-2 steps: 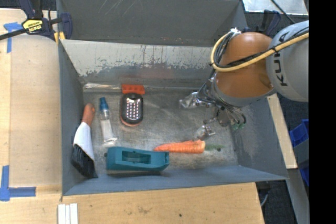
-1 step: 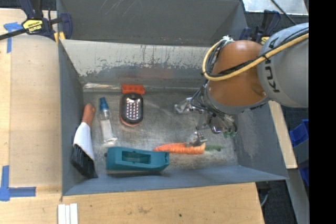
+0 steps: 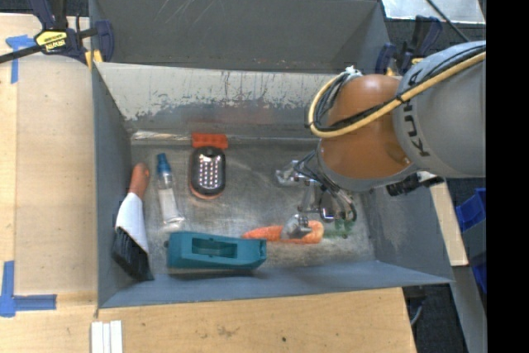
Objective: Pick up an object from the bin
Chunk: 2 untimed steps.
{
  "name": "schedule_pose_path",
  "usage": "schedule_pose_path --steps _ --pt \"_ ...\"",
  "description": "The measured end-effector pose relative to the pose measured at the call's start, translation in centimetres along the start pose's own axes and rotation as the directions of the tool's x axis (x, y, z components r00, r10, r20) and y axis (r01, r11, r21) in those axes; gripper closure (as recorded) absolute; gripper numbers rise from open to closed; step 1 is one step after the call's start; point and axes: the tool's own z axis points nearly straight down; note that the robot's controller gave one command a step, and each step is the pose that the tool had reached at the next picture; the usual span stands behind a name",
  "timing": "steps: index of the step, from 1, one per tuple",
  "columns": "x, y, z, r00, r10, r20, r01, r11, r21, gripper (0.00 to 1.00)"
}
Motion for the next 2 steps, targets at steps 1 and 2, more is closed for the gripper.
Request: schedule_pose_path --steps 1,2 --pt "0.4 1.9 1.3 0.98 -0.199 -0.001 0.199 0.98 0.001 0.0" --pt "0.3 4.8 3.0 0.969 -0.246 -0.009 0.246 0.969 0.002 1.0"
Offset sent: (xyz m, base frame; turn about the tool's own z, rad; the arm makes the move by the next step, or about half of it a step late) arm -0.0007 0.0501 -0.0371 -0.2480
